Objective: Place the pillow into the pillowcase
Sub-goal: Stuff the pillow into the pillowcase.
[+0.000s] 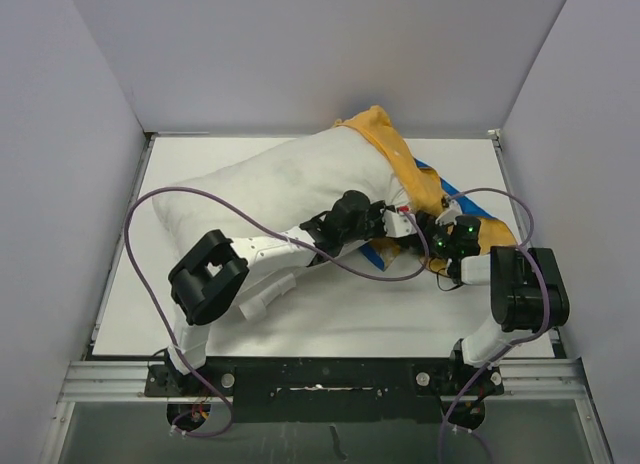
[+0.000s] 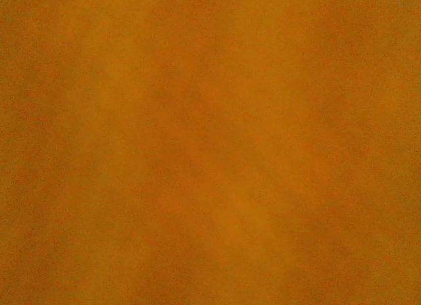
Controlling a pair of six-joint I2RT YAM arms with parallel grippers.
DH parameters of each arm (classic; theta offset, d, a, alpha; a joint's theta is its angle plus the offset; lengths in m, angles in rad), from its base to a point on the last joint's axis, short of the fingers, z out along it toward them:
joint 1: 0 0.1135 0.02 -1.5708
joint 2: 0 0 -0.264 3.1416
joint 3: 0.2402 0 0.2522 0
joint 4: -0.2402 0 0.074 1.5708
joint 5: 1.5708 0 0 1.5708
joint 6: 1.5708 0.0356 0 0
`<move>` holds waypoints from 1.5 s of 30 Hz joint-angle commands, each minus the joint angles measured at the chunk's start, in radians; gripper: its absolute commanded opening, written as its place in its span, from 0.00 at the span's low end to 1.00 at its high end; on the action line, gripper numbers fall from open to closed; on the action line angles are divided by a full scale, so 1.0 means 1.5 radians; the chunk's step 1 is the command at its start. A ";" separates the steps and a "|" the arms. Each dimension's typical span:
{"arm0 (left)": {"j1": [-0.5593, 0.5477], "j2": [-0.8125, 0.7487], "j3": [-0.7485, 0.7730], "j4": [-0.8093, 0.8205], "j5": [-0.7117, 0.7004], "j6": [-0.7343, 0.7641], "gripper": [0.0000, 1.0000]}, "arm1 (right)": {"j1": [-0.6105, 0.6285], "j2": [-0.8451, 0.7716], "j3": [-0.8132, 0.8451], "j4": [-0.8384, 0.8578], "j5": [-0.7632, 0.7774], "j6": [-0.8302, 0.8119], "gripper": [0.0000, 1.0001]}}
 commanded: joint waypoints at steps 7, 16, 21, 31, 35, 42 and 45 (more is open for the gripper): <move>0.067 -0.041 0.064 0.040 0.116 -0.167 0.00 | 0.023 0.048 0.027 0.130 0.096 0.047 0.27; 0.107 -0.015 0.090 0.052 0.143 -0.236 0.00 | 0.046 -0.004 0.028 0.415 -0.246 0.184 0.00; 0.118 0.020 0.105 0.077 0.088 -0.265 0.00 | 0.158 -0.170 0.069 0.439 -0.372 0.226 0.00; 0.135 0.017 0.058 0.107 0.091 -0.339 0.00 | 0.039 -0.205 0.164 0.247 -0.374 0.233 0.00; 0.131 0.000 0.061 0.092 0.158 -0.360 0.00 | -0.023 -0.196 0.223 -0.134 -0.305 -0.018 0.00; 0.118 0.033 0.117 0.081 0.247 -0.433 0.00 | 0.175 -0.213 0.491 -0.484 -0.284 -0.279 0.00; 0.135 0.028 0.124 0.088 0.233 -0.458 0.00 | 0.274 -0.227 0.570 -0.655 -0.268 -0.404 0.00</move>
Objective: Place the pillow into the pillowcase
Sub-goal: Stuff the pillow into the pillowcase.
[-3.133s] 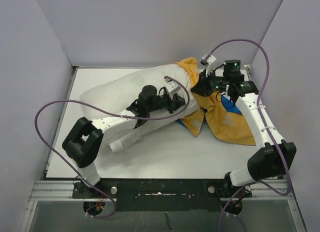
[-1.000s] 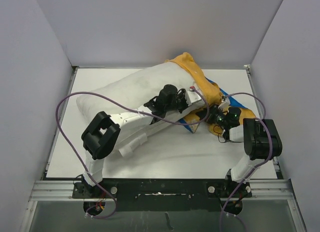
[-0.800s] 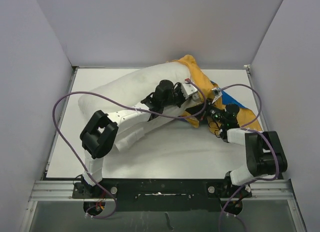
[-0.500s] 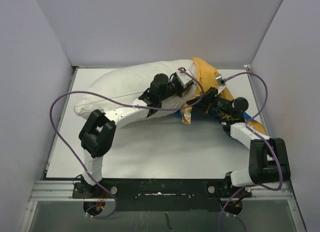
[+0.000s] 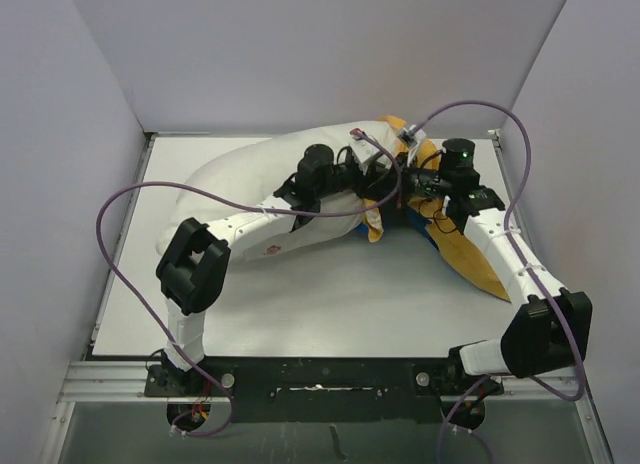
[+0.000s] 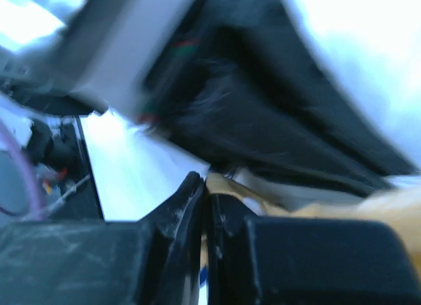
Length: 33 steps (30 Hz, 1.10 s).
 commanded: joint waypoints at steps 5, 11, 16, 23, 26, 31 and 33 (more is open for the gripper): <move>0.059 0.016 0.005 0.061 0.076 -0.173 0.00 | 0.062 -0.068 0.027 -0.231 -0.011 -0.257 0.00; 0.061 0.009 -0.038 0.155 0.177 -0.258 0.01 | -0.139 0.066 -0.068 -0.223 -0.056 -0.247 0.00; 0.068 -0.096 -0.100 0.095 0.193 -0.246 0.43 | -0.193 0.129 -0.067 -0.269 -0.068 -0.293 0.00; 0.128 -0.317 -0.156 -0.210 0.187 -0.253 0.69 | -0.205 0.068 -0.087 -0.239 -0.074 -0.273 0.00; 0.138 -0.427 -0.158 -0.437 0.036 -0.157 0.79 | -0.212 0.070 -0.083 -0.237 -0.077 -0.275 0.00; 0.141 -0.516 -0.136 -0.719 -0.231 -0.003 0.86 | -0.213 0.086 -0.073 -0.231 -0.080 -0.270 0.00; 0.141 -0.531 -0.160 -0.764 -0.243 0.047 0.89 | -0.214 0.084 -0.071 -0.226 -0.079 -0.267 0.00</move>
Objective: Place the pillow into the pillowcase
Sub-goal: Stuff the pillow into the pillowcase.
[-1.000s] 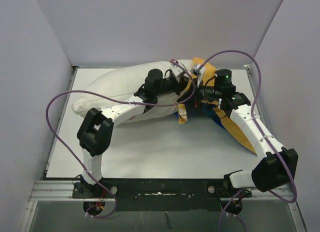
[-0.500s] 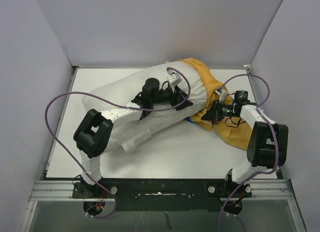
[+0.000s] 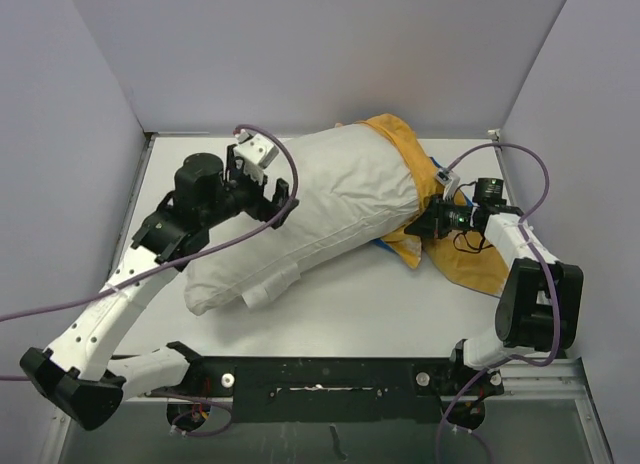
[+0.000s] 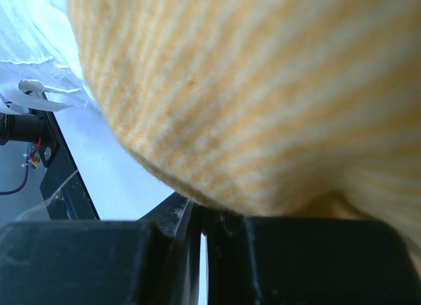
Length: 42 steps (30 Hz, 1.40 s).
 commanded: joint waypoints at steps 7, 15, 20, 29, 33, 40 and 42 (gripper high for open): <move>-0.003 0.047 -0.099 -0.222 -0.056 0.216 0.94 | -0.003 -0.041 0.023 0.053 -0.054 0.030 0.00; 0.014 0.253 0.084 -0.256 0.089 0.221 0.00 | 0.066 -0.100 0.181 0.105 -0.068 0.106 0.00; -0.004 0.218 0.243 -0.105 0.340 0.078 0.00 | 0.169 -0.093 0.389 0.181 -0.050 0.190 0.00; 0.045 0.215 0.146 0.402 0.506 -0.461 0.00 | 0.224 0.009 0.652 0.040 0.001 0.143 0.00; 0.101 0.247 -0.040 0.605 0.508 -0.650 0.00 | 0.296 0.022 0.555 -0.069 0.099 0.006 0.00; 0.262 0.296 -0.193 0.580 0.489 -0.674 0.00 | 0.366 0.045 0.385 -0.137 0.225 -0.113 0.00; 0.276 0.299 -0.176 0.479 0.463 -0.595 0.00 | 0.391 0.057 0.383 -0.158 0.241 -0.143 0.00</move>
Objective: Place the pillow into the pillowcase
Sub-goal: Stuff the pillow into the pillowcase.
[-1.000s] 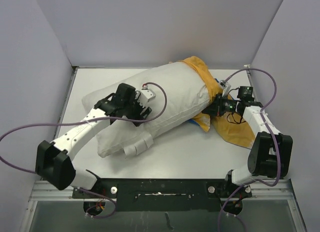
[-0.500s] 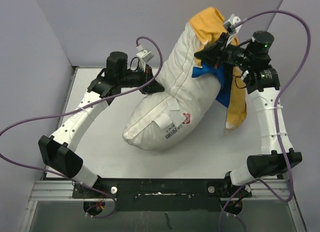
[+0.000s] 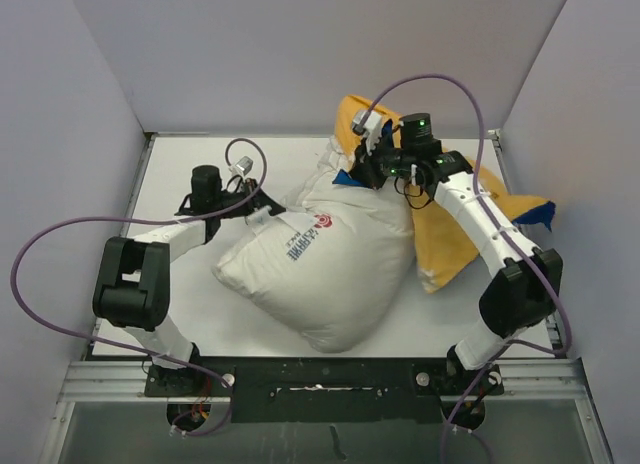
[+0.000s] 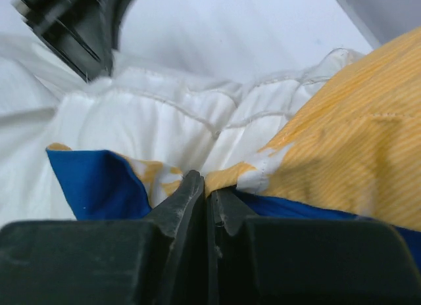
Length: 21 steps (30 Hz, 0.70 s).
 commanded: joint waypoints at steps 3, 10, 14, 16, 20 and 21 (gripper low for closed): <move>0.049 -0.018 0.102 -0.105 -0.099 0.175 0.00 | 0.065 0.019 0.011 -0.157 -0.008 -0.102 0.09; 0.101 -0.097 0.185 -0.293 -0.296 0.334 0.50 | -0.081 0.002 0.125 -0.239 -0.171 -0.154 0.69; 0.170 -0.185 0.183 -0.313 -0.382 0.375 0.66 | -0.194 -0.079 0.090 -0.228 -0.212 -0.188 0.91; 0.193 -0.221 0.192 -0.328 -0.391 0.395 0.66 | -0.226 -0.113 0.057 -0.225 -0.181 -0.201 0.96; 0.179 -0.278 0.207 -0.333 -0.317 0.411 0.65 | -0.231 -0.148 -0.021 -0.285 -0.083 -0.263 0.99; 0.156 -0.289 0.208 -0.336 -0.301 0.416 0.65 | -0.227 -0.157 -0.047 -0.300 -0.068 -0.281 1.00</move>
